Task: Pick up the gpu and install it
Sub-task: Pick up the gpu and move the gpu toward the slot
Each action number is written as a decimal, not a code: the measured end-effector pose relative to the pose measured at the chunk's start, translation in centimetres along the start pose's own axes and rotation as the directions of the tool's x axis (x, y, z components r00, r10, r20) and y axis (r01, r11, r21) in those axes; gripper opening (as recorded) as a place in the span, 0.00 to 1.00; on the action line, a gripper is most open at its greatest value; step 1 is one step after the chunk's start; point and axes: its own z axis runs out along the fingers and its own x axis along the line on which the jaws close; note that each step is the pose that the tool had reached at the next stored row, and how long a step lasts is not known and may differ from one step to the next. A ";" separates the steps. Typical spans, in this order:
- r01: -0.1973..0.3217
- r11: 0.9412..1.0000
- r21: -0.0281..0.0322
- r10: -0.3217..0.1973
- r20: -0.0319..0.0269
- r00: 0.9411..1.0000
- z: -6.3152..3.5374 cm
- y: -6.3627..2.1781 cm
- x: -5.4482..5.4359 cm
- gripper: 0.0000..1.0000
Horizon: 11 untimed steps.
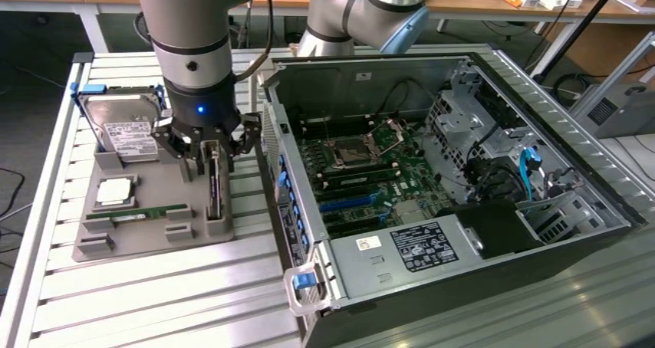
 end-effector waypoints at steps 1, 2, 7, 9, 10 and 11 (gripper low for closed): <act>0.000 1.000 0.000 0.000 0.000 1.000 0.11 0.00 0.0 0.48; 0.000 1.000 0.000 0.000 0.000 1.000 0.20 -0.01 0.0 0.48; 0.000 1.000 0.000 0.000 0.000 1.000 0.67 -0.02 0.0 0.48; 0.000 1.000 0.000 0.000 0.000 1.000 0.71 -0.02 0.0 0.48; 0.000 1.000 0.000 0.000 0.000 1.000 0.70 -0.02 0.0 0.48; 0.000 1.000 0.000 0.000 0.000 1.000 0.71 -0.02 0.0 0.48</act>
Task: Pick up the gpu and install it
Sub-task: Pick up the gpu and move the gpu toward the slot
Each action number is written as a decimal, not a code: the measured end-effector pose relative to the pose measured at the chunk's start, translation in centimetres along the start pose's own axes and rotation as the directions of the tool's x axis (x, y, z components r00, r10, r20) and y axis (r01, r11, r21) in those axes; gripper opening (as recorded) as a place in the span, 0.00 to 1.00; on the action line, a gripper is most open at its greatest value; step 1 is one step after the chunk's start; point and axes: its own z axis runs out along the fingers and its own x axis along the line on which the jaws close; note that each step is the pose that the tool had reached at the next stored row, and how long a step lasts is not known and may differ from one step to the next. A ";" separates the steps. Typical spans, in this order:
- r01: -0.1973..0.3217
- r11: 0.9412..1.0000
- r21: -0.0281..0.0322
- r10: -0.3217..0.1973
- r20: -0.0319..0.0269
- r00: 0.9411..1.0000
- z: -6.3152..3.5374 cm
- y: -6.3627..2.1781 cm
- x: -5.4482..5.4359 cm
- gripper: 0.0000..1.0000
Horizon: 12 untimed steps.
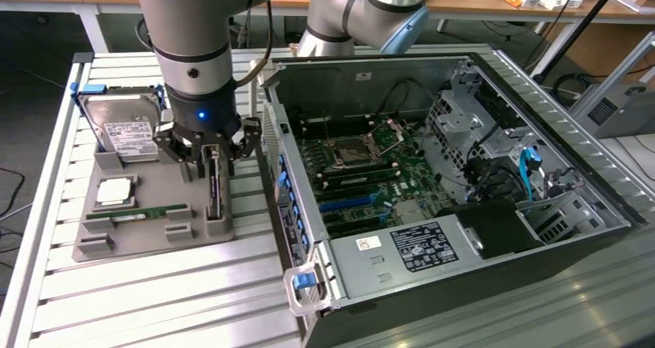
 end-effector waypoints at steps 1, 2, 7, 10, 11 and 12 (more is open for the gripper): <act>0.000 1.000 0.000 0.000 0.000 1.000 0.01 0.00 0.0 0.48; 0.000 1.000 0.000 0.000 0.000 1.000 0.01 0.00 0.0 0.48; 0.000 1.000 0.000 0.000 0.000 1.000 0.00 0.00 0.0 0.34; 0.000 1.000 0.000 0.000 0.000 1.000 0.01 0.00 0.0 0.27; 0.000 1.000 0.000 0.000 0.000 1.000 0.01 0.00 0.0 0.27; 0.000 1.000 0.000 0.000 0.000 1.000 0.01 0.00 0.0 0.27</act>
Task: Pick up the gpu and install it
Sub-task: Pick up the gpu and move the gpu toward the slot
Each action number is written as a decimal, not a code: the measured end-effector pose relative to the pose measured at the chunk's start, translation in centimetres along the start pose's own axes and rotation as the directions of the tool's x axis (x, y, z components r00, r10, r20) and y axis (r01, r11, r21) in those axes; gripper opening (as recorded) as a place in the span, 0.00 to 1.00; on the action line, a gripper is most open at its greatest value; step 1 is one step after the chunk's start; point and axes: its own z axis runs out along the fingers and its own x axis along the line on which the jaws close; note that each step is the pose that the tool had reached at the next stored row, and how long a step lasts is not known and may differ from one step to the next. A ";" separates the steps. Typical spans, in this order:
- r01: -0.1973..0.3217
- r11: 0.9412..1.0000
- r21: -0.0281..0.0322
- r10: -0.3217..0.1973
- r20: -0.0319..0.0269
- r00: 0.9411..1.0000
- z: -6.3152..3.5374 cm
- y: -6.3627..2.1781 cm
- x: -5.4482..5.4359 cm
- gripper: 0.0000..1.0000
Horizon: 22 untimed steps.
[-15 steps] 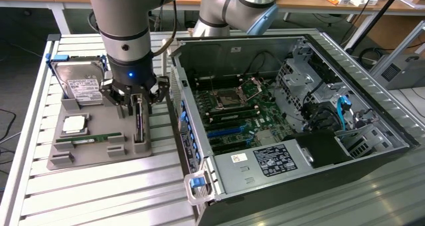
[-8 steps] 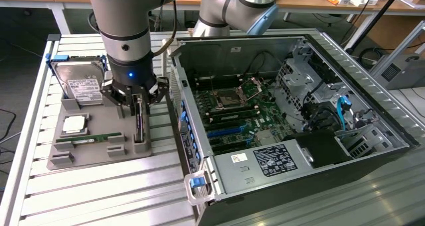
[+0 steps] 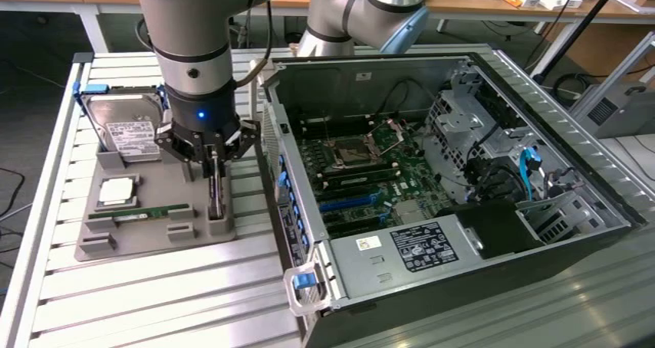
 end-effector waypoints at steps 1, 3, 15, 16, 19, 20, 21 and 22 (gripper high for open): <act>0.000 1.000 0.000 0.000 0.000 1.000 -0.20 0.00 0.0 0.27; 0.000 1.000 0.000 0.000 0.000 1.000 -1.54 0.04 0.0 0.27; 0.000 1.000 0.000 0.000 0.000 1.000 -4.81 0.12 -0.1 0.27; 0.000 1.000 0.000 0.000 0.000 1.000 -4.94 0.13 -0.1 0.27; 0.000 1.000 0.000 0.000 0.000 1.000 -5.21 0.13 -0.1 0.27; 0.000 1.000 0.000 0.000 0.000 1.000 -5.30 0.14 -0.1 0.27; 0.000 1.000 0.000 0.000 0.000 1.000 -5.39 0.14 -0.1 0.27; 0.000 1.000 0.000 0.000 0.000 1.000 -5.52 0.14 -0.1 0.27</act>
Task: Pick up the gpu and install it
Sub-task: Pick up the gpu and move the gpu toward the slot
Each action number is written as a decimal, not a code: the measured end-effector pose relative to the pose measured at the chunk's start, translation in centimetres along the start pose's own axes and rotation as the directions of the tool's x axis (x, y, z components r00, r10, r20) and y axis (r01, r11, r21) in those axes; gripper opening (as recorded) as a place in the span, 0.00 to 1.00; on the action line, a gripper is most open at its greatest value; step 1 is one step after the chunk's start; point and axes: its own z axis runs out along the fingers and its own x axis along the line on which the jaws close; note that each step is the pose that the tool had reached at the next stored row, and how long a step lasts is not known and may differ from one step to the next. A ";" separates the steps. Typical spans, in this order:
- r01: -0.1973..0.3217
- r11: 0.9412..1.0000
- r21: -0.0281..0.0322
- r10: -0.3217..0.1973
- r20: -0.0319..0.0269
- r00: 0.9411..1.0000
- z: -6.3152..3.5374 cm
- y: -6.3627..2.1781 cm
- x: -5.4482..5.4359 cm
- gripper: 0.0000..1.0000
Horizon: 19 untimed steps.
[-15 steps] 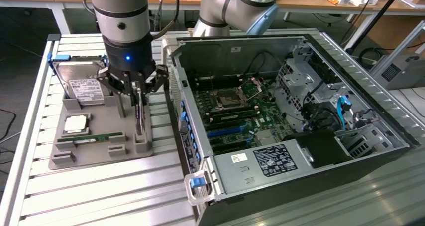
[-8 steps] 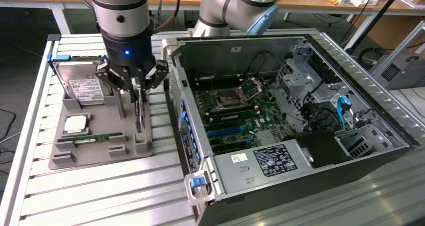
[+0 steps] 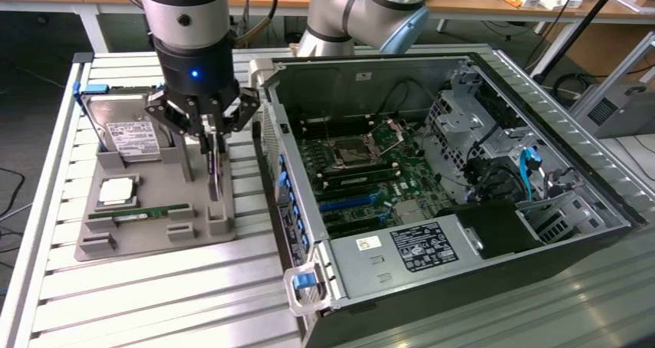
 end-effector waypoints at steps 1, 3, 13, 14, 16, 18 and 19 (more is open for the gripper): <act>0.000 1.000 0.000 0.000 0.000 1.000 -0.15 0.00 0.0 0.27; 0.000 1.000 0.000 0.000 0.000 1.000 -0.41 0.01 0.0 0.27; 0.000 1.000 0.000 0.000 0.000 1.000 -1.48 0.04 0.0 0.27; 0.000 1.000 0.000 0.000 0.000 1.000 -1.61 0.04 0.0 0.27; 0.000 1.000 0.000 0.000 0.000 1.000 -1.82 0.05 0.0 0.27; 0.000 1.000 0.000 0.000 0.000 1.000 -2.02 0.05 -0.1 0.27; 0.000 1.000 0.000 0.000 0.000 1.000 -2.12 0.06 -0.1 0.27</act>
